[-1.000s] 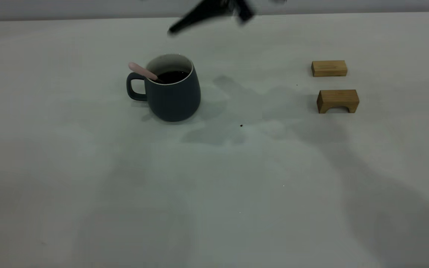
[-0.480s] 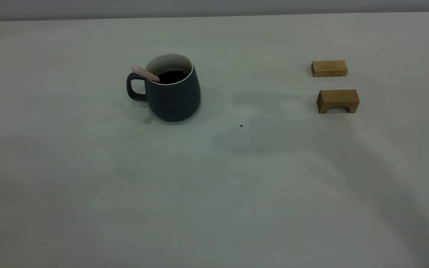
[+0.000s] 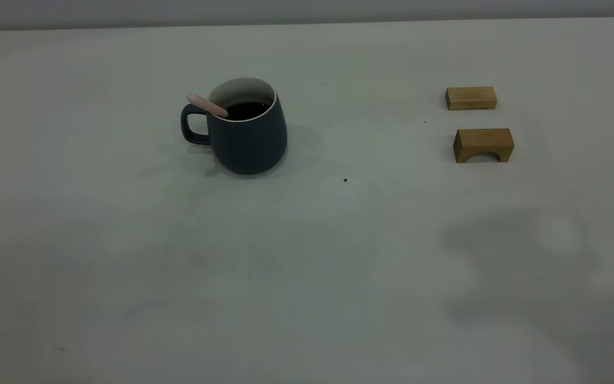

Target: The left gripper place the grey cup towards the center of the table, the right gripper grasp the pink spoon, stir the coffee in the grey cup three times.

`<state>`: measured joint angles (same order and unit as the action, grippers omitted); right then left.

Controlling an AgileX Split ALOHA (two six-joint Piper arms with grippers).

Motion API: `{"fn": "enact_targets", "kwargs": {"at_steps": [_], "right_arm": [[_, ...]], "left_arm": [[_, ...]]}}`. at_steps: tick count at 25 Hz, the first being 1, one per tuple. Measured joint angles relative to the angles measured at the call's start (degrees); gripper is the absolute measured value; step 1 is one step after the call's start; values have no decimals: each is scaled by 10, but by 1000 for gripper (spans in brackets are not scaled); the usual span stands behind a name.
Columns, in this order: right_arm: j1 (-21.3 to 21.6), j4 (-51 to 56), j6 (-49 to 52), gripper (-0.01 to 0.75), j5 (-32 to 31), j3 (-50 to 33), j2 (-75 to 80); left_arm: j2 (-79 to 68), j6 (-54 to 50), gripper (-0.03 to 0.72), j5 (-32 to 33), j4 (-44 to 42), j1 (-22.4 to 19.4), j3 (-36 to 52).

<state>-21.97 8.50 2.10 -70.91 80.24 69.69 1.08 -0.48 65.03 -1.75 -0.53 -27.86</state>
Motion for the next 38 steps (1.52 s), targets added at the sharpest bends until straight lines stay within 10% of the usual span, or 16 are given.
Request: {"fn": "enact_targets", "kwargs": {"at_steps": [5,15,25,38], "right_arm": [[13,-21,-21,147,0,-142,-159],[187,-54,-29,155,0,-341,-486],[195,-63,-29,163,44,-514,-617],[197,-78,-29,177,58,-534,-685]], "left_arm": [[0,0,337,0,0,0,0],[0,0,337,0,0,0,0],[0,0,337,0,0,0,0],[0,0,337,0,0,0,0]]}}
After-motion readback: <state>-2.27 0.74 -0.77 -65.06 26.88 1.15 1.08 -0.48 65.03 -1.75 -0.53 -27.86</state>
